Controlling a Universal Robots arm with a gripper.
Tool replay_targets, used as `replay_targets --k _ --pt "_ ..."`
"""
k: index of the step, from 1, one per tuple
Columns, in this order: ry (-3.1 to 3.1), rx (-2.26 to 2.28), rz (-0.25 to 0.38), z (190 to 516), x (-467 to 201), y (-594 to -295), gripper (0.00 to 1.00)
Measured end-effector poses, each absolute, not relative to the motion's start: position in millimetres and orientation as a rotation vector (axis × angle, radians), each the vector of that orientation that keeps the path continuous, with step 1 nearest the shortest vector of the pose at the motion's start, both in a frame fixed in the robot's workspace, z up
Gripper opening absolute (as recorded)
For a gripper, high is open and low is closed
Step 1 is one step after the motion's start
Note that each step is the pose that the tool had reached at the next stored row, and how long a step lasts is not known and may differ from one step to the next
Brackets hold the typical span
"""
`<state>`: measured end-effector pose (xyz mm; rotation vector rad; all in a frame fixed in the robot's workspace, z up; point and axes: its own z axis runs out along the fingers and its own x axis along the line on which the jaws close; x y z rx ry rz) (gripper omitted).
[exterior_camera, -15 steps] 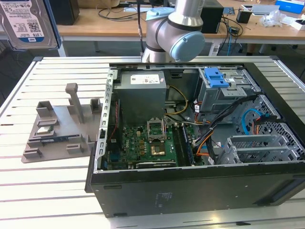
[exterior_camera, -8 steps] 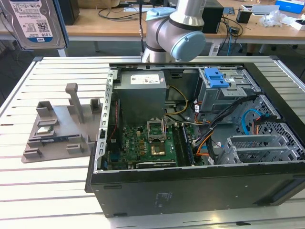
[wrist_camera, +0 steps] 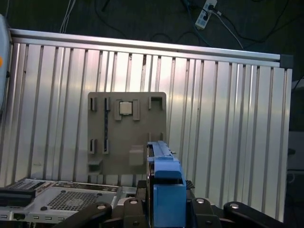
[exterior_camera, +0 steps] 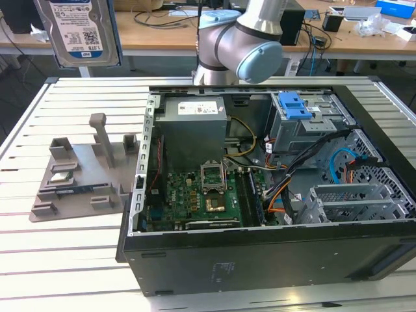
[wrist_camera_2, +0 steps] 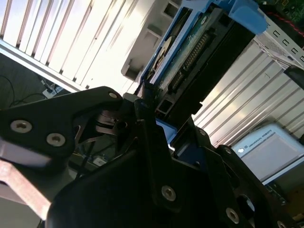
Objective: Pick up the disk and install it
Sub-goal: 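Pick up the disk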
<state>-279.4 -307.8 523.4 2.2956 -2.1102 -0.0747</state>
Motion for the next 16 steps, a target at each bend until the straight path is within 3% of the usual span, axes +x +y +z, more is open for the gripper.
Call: replay_targets --k 16 --pt "-2.108 2.293 -0.080 522 -242 -336 0.37"
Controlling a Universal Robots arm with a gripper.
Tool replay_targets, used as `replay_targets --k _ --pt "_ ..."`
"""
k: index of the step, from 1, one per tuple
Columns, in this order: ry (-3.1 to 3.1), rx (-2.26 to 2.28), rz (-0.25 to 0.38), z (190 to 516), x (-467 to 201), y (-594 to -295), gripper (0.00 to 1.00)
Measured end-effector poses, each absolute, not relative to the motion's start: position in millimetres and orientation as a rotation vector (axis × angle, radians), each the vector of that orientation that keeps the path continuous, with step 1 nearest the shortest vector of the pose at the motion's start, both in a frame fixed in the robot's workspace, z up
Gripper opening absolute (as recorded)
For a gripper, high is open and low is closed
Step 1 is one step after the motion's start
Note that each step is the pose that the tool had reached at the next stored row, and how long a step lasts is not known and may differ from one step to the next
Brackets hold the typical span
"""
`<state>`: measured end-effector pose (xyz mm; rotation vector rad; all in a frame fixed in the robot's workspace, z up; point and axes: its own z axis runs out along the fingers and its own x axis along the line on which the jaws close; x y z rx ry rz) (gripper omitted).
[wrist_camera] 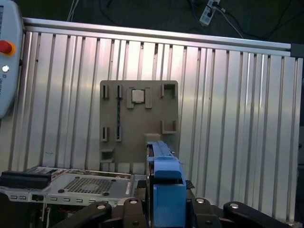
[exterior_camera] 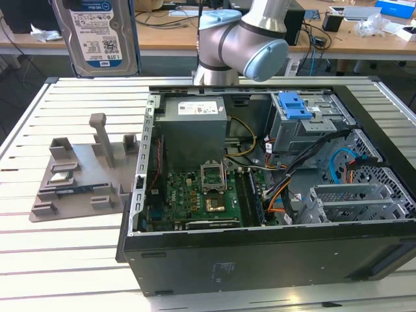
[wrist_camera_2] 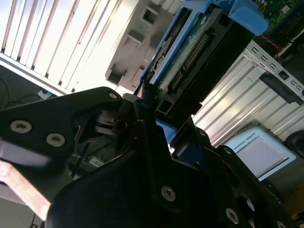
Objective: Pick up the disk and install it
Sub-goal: 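Pick up the disk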
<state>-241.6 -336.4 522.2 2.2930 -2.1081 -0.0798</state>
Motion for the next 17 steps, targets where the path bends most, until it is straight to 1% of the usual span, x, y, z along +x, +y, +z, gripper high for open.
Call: replay_targets --k 9,17 --pt "-2.107 2.292 -0.082 521 -213 -353 0.37" --pt "-2.107 2.292 -0.083 521 -198 -357 0.37"
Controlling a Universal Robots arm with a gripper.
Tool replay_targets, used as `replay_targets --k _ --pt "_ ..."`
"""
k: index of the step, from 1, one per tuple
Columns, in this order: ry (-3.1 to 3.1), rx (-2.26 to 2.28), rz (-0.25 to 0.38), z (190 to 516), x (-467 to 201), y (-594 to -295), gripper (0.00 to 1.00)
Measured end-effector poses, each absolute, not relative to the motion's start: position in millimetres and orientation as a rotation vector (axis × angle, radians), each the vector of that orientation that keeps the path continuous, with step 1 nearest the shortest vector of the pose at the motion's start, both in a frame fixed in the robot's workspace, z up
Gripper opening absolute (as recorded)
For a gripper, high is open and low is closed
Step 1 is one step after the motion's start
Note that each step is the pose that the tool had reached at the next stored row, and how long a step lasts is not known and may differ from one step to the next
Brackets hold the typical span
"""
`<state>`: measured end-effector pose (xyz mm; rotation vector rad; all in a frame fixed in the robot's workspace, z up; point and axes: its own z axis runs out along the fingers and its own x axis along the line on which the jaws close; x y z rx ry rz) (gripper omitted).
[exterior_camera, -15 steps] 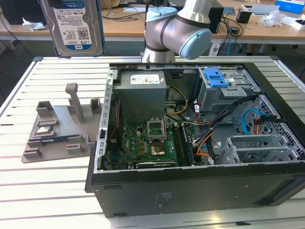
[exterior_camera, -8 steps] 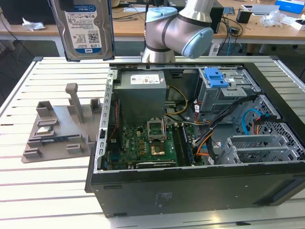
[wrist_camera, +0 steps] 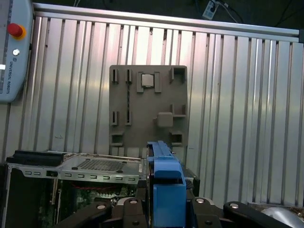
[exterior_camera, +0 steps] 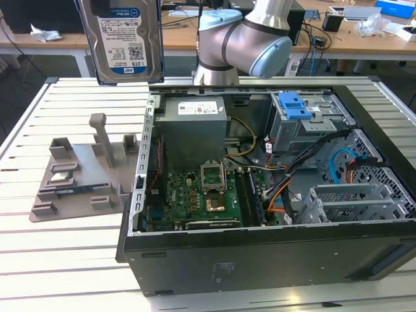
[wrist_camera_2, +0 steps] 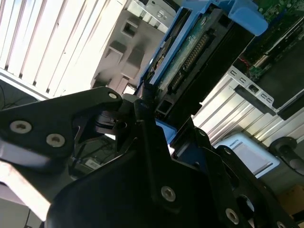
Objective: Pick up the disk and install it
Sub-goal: 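Pick up the disk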
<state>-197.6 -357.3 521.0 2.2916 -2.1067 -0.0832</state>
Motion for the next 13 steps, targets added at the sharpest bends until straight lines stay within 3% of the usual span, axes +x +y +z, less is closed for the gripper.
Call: replay_targets --k 13 --pt "-2.106 2.291 -0.085 520 -156 -362 0.37"
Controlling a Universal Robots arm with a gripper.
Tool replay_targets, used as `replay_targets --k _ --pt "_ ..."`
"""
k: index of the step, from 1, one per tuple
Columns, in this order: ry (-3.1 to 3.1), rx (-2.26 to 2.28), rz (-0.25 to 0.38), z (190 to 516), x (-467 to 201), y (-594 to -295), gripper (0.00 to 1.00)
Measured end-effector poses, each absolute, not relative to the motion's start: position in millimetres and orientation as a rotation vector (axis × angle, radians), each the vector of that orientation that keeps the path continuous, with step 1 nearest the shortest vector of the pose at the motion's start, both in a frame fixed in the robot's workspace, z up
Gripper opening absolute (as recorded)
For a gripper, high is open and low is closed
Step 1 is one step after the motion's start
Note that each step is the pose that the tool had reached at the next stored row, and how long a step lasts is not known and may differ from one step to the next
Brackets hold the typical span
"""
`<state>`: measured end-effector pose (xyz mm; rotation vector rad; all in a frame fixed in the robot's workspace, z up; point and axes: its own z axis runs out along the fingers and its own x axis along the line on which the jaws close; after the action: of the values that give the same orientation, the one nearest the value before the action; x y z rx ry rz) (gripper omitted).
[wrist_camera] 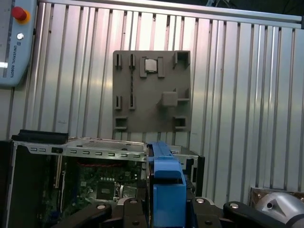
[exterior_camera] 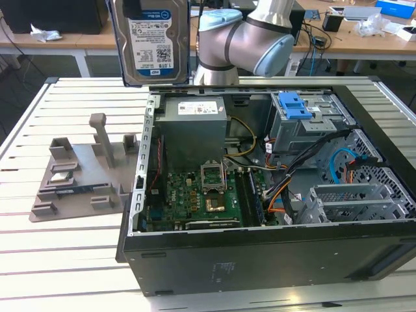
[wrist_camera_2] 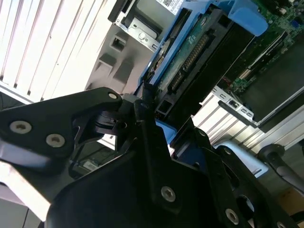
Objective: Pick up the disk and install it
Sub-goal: 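Pick up the disk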
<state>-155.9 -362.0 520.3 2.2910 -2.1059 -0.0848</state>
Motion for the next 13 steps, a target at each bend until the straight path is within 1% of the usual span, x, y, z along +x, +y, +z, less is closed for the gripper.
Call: replay_targets --k 13 --pt "-2.106 2.291 -0.085 520 -129 -364 0.37"
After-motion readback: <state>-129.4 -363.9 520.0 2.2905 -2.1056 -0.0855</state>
